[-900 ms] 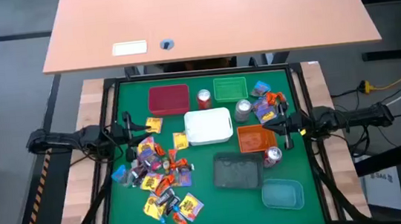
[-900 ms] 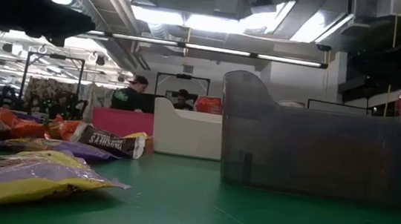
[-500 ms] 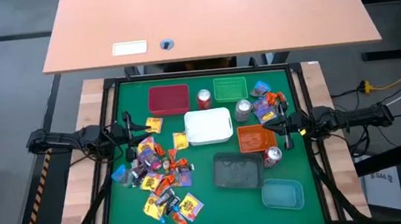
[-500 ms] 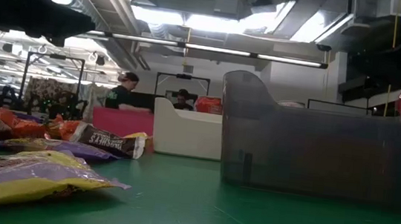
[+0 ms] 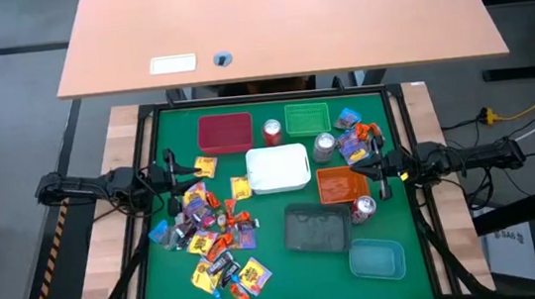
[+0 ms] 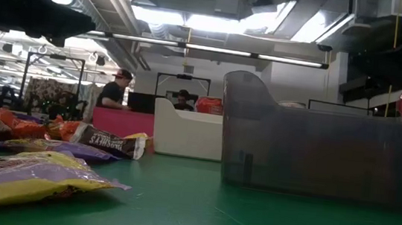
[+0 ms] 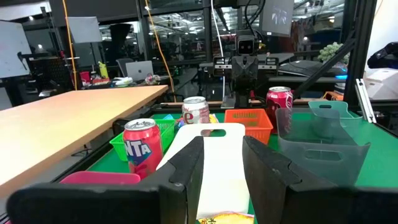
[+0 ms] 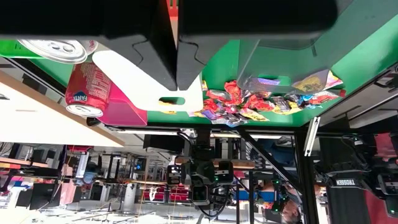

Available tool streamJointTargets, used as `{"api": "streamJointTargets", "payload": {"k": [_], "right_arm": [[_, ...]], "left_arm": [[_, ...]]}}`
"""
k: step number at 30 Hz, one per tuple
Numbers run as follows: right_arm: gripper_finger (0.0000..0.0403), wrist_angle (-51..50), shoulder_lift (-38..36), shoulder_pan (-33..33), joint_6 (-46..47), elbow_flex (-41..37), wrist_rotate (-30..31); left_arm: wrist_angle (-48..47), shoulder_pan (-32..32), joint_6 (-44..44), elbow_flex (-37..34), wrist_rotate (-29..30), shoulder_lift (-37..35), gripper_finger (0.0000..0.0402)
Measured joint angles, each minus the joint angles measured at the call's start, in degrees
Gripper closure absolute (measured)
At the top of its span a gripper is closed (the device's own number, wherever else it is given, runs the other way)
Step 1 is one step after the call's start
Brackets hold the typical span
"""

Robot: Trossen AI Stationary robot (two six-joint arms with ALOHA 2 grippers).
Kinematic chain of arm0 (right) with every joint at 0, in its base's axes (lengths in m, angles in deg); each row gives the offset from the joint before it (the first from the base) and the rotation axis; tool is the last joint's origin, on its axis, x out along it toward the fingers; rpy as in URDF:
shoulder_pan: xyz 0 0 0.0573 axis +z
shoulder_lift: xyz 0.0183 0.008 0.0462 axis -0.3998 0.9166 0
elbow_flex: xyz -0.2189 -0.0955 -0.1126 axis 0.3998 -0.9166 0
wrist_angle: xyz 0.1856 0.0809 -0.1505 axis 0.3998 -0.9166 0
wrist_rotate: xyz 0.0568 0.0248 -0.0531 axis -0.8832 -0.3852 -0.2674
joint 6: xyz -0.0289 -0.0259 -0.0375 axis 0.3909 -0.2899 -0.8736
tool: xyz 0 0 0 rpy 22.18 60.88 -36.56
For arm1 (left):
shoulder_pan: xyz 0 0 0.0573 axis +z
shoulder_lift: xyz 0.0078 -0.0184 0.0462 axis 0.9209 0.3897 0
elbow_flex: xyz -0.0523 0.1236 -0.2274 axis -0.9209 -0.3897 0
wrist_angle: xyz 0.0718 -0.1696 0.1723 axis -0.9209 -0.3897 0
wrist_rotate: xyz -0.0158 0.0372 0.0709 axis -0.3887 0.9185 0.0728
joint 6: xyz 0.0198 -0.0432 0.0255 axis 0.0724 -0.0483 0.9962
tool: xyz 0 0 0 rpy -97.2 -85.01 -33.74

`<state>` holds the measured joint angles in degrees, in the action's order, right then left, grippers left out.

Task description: Sort candy

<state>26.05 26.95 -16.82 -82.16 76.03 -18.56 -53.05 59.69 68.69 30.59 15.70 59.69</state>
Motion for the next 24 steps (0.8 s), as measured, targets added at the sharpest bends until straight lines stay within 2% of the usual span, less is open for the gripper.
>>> {"api": "streamJointTargets", "payload": {"k": [24], "right_arm": [[0.0398, 0.1, 0.0, 0.0, 0.0, 0.0, 0.0]], "left_arm": [[0.1, 0.0, 0.1, 0.0, 0.9, 0.0, 0.0301]]}}
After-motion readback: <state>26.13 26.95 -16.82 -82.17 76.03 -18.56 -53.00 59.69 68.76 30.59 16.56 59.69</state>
